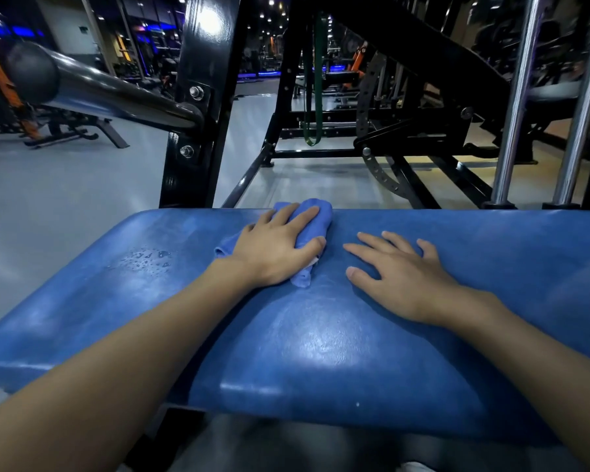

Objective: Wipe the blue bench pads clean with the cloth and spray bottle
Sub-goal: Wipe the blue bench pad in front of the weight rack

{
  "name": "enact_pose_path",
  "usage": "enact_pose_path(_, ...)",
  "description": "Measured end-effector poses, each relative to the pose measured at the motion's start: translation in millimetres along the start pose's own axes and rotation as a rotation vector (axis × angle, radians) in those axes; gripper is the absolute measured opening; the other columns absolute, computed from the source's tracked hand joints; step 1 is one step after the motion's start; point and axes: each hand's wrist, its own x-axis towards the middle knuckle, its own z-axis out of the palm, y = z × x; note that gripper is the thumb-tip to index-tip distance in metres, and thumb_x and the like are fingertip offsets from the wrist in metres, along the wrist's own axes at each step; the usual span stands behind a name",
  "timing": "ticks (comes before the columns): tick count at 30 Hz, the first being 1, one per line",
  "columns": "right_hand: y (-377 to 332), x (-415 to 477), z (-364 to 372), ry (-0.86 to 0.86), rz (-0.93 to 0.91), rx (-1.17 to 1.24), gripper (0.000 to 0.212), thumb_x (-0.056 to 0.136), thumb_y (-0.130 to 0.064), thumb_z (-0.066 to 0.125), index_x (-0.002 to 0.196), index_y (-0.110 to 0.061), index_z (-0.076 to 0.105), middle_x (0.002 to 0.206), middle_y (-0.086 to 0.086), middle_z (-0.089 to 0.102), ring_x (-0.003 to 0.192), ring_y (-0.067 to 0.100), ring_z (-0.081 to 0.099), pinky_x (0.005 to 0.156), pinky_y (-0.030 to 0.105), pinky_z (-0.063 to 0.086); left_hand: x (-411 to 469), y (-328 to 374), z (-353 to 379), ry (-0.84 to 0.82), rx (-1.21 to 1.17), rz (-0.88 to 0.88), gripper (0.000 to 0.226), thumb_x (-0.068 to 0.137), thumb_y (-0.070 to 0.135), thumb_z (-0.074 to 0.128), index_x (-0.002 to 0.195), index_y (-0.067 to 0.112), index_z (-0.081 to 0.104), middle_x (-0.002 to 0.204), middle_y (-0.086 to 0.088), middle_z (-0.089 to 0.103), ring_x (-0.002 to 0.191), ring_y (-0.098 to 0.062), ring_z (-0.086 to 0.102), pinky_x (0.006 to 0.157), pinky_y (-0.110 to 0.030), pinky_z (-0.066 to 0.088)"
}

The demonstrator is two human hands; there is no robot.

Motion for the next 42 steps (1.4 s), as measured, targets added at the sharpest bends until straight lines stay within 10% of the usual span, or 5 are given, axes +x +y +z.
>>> enact_pose_path(12, -11.1, -1.6, -15.8, -0.035, -0.017, -0.119, 0.052, 0.102, -0.055, 0.021, 0.152, -0.043, 0.025, 0.165, -0.013, 0.009, 0.153, 0.021, -0.003, 0.114, 0.064, -0.012, -153.2, 18.9, -15.5, 0.027, 0.085, 0.026, 0.08, 0.08, 0.077, 0.012, 0.154, 0.049, 0.009, 0.165, 0.015, 0.012, 0.149, -0.023, 0.018, 0.116, -0.047, 0.026)
enact_pose_path(30, -12.9, 14.4, 3.2, -0.052, -0.011, -0.056, 0.061, 0.092, -0.068, 0.016, 0.151, -0.052, 0.01, 0.163, -0.022, -0.002, 0.151, 0.009, -0.008, 0.12, 0.052, -0.006, 71.3, -33.4, 6.3, -0.022, 0.02, -0.062, 0.066, 0.092, 0.066, 0.032, 0.153, 0.046, 0.017, 0.16, 0.005, 0.025, 0.142, -0.033, 0.029, 0.113, -0.051, 0.023)
enact_pose_path(42, -13.9, 11.0, 3.4, -0.015, 0.013, -0.001, 0.061, 0.092, -0.069, 0.022, 0.151, -0.052, 0.017, 0.163, -0.021, 0.006, 0.151, 0.008, -0.001, 0.12, 0.051, -0.003, -27.3, -18.8, -2.3, -0.021, -0.019, 0.033, 0.089, 0.071, 0.079, 0.014, 0.154, 0.046, 0.017, 0.164, 0.007, 0.019, 0.148, -0.029, 0.02, 0.118, -0.048, 0.022)
